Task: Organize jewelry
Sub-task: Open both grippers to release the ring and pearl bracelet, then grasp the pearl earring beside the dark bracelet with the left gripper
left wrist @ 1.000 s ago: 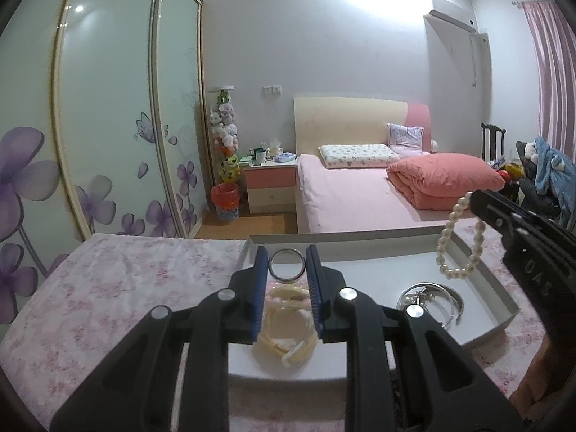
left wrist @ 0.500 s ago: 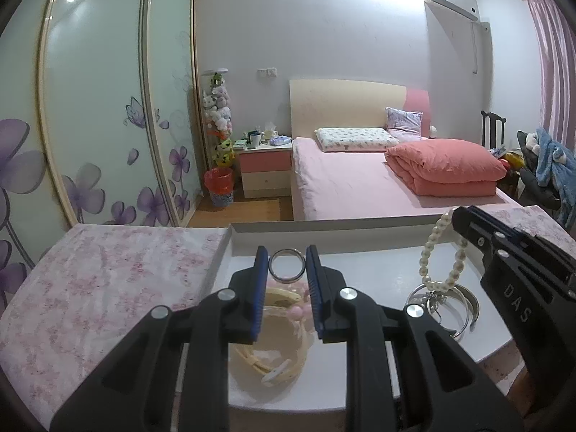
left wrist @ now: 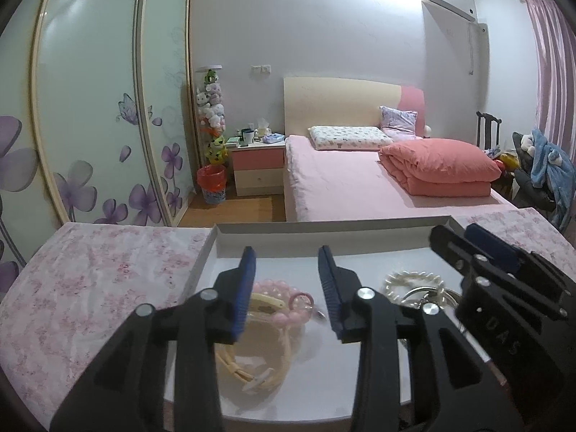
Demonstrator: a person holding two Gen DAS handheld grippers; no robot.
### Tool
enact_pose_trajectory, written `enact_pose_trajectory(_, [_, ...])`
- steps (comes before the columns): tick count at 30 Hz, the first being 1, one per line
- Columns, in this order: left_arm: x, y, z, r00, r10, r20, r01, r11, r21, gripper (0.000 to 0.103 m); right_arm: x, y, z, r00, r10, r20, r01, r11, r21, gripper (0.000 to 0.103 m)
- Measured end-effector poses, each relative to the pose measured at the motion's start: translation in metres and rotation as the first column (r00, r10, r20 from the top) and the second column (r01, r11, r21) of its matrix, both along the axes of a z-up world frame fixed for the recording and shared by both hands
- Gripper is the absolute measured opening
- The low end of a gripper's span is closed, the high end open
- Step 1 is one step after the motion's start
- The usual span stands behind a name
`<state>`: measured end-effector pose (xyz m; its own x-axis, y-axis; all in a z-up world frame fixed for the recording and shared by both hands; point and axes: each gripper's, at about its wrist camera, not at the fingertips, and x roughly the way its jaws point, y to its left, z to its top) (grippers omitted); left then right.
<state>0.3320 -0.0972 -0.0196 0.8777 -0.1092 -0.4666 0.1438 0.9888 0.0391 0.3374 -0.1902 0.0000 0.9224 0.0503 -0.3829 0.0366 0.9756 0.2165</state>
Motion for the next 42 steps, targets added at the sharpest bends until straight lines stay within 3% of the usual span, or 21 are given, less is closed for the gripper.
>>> enact_pose_trajectory(8, [-0.008, 0.016, 0.011, 0.999, 0.036, 0.009, -0.035, 0.999, -0.011, 0.037, -0.008, -0.004, 0.006, 1.000, -0.019, 0.006, 0.019, 1.000, -0.010, 0.043])
enact_pose_trajectory(16, [-0.042, 0.031, 0.017, 1.000, 0.019, -0.003, -0.019, 1.000, -0.011, 0.037, -0.039, -0.006, 0.014, 1.000, -0.014, 0.011, 0.014, 0.999, -0.049, 0.043])
enact_pose_trajectory(23, [-0.084, 0.034, 0.005, 0.995, -0.067, -0.080, 0.064, 0.997, -0.042, 0.037, -0.083, -0.011, 0.012, 0.999, 0.029, -0.036, -0.031, 0.998, -0.050, 0.043])
enact_pose_trajectory(32, [-0.137, -0.001, -0.025, 0.947, -0.222, -0.234, 0.208, 0.975, -0.081, 0.037, -0.123, -0.021, -0.001, 0.997, 0.033, -0.070, -0.033, 0.999, -0.002, 0.043])
enact_pose_trajectory(42, [-0.126, -0.040, -0.058, 0.913, -0.167, -0.371, 0.174, 0.985, -0.015, 0.037, -0.137, -0.040, -0.008, 0.997, -0.001, -0.081, 0.004, 0.999, 0.035, 0.043])
